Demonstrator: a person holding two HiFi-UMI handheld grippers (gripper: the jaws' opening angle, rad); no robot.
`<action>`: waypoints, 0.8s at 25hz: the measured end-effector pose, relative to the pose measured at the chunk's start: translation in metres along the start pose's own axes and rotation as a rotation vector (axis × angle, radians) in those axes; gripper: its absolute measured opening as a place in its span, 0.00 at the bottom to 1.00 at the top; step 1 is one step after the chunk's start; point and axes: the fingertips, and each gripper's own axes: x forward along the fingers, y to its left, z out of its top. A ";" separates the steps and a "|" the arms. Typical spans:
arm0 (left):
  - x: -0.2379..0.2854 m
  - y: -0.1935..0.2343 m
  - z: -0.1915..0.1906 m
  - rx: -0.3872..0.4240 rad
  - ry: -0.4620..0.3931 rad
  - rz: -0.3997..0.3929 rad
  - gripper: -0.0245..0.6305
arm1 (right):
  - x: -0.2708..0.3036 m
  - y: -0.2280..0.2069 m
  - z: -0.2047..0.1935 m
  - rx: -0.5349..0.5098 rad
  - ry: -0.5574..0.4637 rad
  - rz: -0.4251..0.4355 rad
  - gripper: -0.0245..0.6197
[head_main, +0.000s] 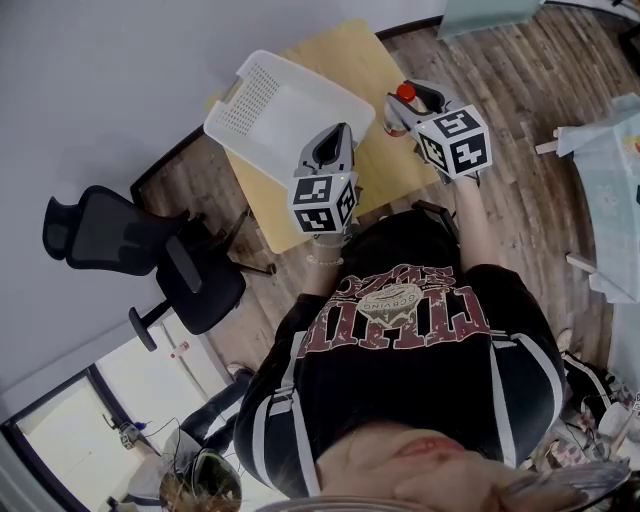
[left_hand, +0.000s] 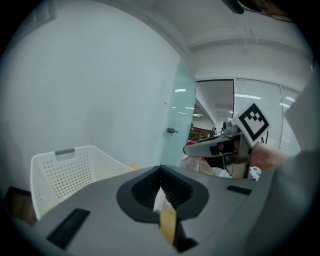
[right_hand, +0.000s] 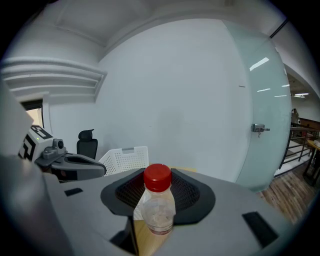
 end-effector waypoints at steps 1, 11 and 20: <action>0.000 0.001 0.000 -0.001 0.001 0.002 0.11 | 0.002 0.000 -0.002 0.001 0.005 0.001 0.30; -0.003 0.008 -0.002 -0.006 0.003 0.011 0.11 | 0.019 -0.002 -0.028 0.014 0.063 0.002 0.30; -0.005 0.014 -0.004 -0.011 0.001 0.015 0.11 | 0.033 -0.004 -0.053 0.019 0.113 -0.004 0.30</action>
